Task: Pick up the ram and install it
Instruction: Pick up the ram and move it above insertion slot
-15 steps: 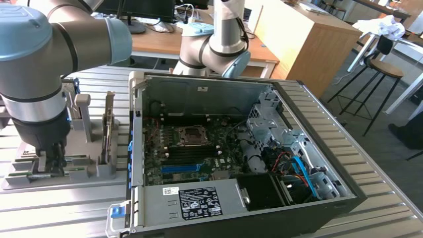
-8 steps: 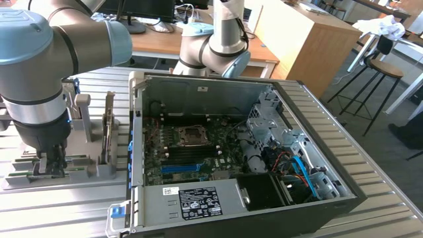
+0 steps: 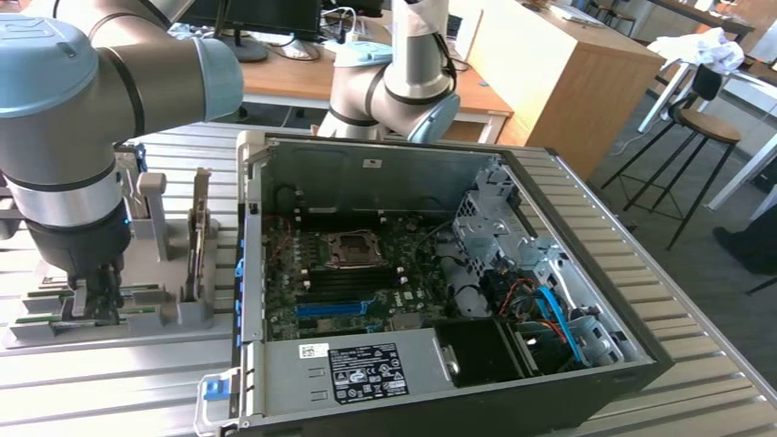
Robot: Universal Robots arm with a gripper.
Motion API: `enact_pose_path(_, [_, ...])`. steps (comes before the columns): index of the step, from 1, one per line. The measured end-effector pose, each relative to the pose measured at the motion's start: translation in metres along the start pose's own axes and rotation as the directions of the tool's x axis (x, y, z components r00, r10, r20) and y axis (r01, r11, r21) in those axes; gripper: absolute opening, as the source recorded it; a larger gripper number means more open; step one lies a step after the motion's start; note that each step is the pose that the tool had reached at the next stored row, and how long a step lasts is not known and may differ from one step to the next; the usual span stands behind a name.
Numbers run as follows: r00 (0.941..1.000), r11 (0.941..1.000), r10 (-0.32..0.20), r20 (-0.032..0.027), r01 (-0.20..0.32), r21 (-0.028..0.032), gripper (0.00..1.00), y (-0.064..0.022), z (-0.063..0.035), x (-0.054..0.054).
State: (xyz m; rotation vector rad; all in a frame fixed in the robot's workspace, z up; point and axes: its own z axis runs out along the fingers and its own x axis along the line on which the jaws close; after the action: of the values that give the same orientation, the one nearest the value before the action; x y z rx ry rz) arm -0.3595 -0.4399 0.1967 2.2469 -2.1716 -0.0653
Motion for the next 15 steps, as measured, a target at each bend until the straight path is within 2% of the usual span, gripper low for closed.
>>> enact_pose_path(8, [1.0000, 1.0000, 0.000, 0.0000, 0.000, 0.0001, 0.30, 0.0002, -0.0053, -0.0001])
enact_pose_path(15, [1.0000, 1.0000, 0.000, 0.0000, 0.000, 0.0000, 0.30, 0.0003, -0.0054, 0.0016])
